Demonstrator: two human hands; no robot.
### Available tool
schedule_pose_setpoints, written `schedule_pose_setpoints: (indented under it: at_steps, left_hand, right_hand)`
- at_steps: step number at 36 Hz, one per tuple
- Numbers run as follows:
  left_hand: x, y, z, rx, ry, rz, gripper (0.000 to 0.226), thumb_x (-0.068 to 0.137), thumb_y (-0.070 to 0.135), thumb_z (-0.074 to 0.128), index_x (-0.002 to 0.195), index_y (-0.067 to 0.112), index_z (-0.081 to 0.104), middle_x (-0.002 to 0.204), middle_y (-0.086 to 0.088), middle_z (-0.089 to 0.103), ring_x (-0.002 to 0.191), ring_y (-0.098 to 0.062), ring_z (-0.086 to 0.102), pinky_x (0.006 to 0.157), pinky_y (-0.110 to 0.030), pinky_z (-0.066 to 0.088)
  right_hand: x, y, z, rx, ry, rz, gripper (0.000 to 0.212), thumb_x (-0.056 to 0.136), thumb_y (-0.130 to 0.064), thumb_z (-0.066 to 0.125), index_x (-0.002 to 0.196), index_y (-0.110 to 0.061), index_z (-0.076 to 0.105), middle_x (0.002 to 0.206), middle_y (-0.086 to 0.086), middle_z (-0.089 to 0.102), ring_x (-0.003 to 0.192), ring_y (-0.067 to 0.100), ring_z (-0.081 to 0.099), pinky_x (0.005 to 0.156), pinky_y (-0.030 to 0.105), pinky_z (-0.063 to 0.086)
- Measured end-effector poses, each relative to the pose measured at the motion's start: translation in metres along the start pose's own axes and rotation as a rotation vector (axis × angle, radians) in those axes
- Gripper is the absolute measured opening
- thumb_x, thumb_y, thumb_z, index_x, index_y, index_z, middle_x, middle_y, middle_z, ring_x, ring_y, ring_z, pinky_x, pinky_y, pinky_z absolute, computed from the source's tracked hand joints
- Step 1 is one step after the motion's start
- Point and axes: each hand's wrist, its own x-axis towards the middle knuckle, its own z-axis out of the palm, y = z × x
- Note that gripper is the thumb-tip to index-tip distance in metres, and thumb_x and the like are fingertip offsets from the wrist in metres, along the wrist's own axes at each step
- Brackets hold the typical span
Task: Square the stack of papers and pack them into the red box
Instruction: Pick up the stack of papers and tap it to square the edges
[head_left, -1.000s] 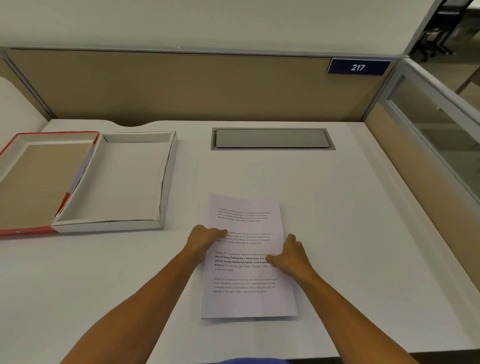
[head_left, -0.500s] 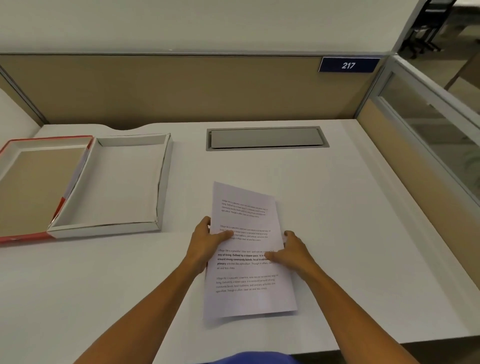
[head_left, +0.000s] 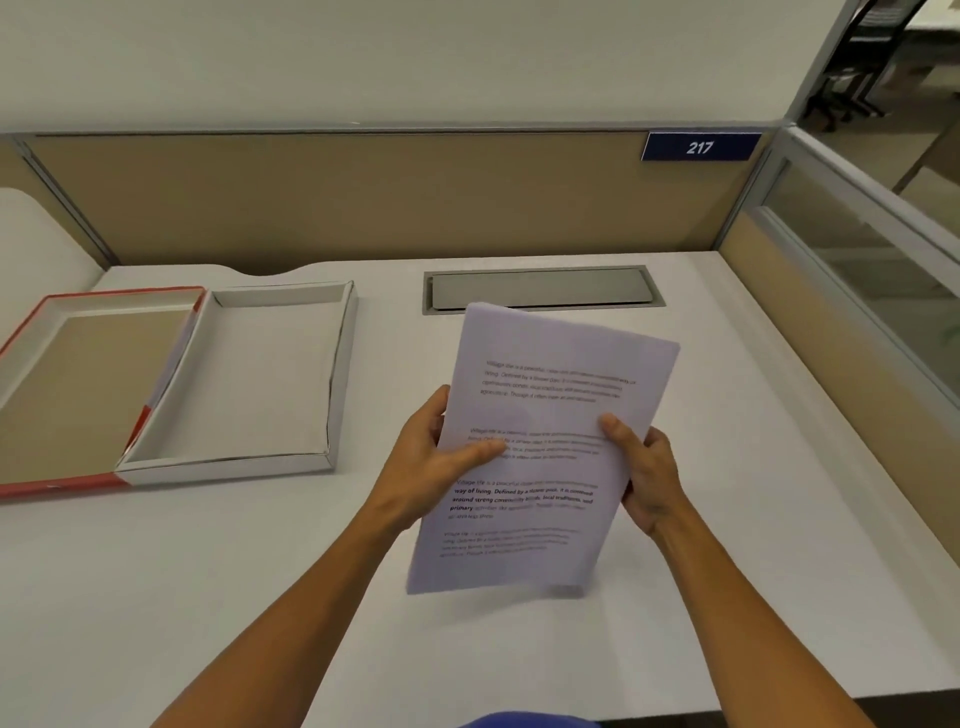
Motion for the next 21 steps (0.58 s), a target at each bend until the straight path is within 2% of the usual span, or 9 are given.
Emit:
schedule_pose_setpoints:
  at_steps: [3, 6, 11, 15, 18, 21]
  left_hand:
    - [-0.001, -0.001, 0.001, -0.014, 0.104, 0.062, 0.046, 0.075, 0.035, 0.078, 0.115, 0.04, 0.056, 0.104, 0.014, 0.071, 0.094, -0.016, 0.072, 0.073, -0.036, 0.064]
    - [-0.001, -0.004, 0.002, -0.005, 0.215, 0.125, 0.052, 0.077, 0.032, 0.075, 0.125, 0.026, 0.056, 0.11, 0.004, 0.07, 0.095, -0.021, 0.071, 0.075, -0.038, 0.064]
    - [-0.003, -0.015, 0.005, -0.033, 0.365, 0.206, 0.051, 0.081, 0.027, 0.073, 0.129, 0.02, 0.054, 0.11, -0.002, 0.068, 0.098, -0.023, 0.069, 0.074, -0.036, 0.063]
    - [-0.008, -0.032, 0.007, -0.029, 0.439, 0.202, 0.056, 0.082, 0.026, 0.073, 0.133, 0.016, 0.051, 0.11, -0.003, 0.067, 0.1, -0.019, 0.067, 0.075, -0.034, 0.063]
    - [-0.016, -0.046, 0.01, -0.039, 0.457, 0.191, 0.057, 0.081, 0.026, 0.073, 0.132, 0.012, 0.051, 0.109, -0.007, 0.067, 0.1, -0.02, 0.068, 0.076, -0.039, 0.063]
    - [-0.019, -0.053, 0.014, -0.069, 0.455, 0.193, 0.058, 0.081, 0.025, 0.074, 0.133, 0.011, 0.051, 0.111, -0.01, 0.067, 0.103, -0.023, 0.067, 0.076, -0.038, 0.064]
  right_hand:
    - [-0.012, -0.012, 0.02, -0.092, 0.049, -0.127, 0.021, 0.075, -0.043, 0.079, 0.091, -0.03, 0.082, 0.093, 0.002, 0.081, 0.081, 0.026, 0.078, 0.064, 0.038, 0.063]
    - [-0.023, -0.017, 0.039, -0.174, 0.095, -0.231, 0.022, 0.073, -0.057, 0.074, 0.085, -0.039, 0.08, 0.083, -0.005, 0.079, 0.075, 0.021, 0.078, 0.058, 0.031, 0.061]
    - [-0.033, -0.017, 0.057, -0.268, 0.075, -0.304, 0.02, 0.078, -0.061, 0.068, 0.086, -0.045, 0.077, 0.081, -0.009, 0.078, 0.076, 0.015, 0.076, 0.055, 0.023, 0.059]
    - [-0.036, -0.01, 0.06, -0.308, 0.02, -0.273, 0.022, 0.082, -0.059, 0.066, 0.088, -0.041, 0.077, 0.083, -0.006, 0.078, 0.079, 0.017, 0.076, 0.058, 0.025, 0.059]
    - [-0.038, -0.003, 0.057, -0.304, 0.002, -0.257, 0.024, 0.081, -0.059, 0.067, 0.088, -0.039, 0.078, 0.082, -0.003, 0.077, 0.08, 0.018, 0.075, 0.061, 0.027, 0.06]
    - [-0.041, 0.002, 0.053, -0.298, -0.005, -0.257, 0.023, 0.08, -0.058, 0.068, 0.086, -0.038, 0.077, 0.083, 0.008, 0.074, 0.079, 0.02, 0.073, 0.061, 0.038, 0.064]
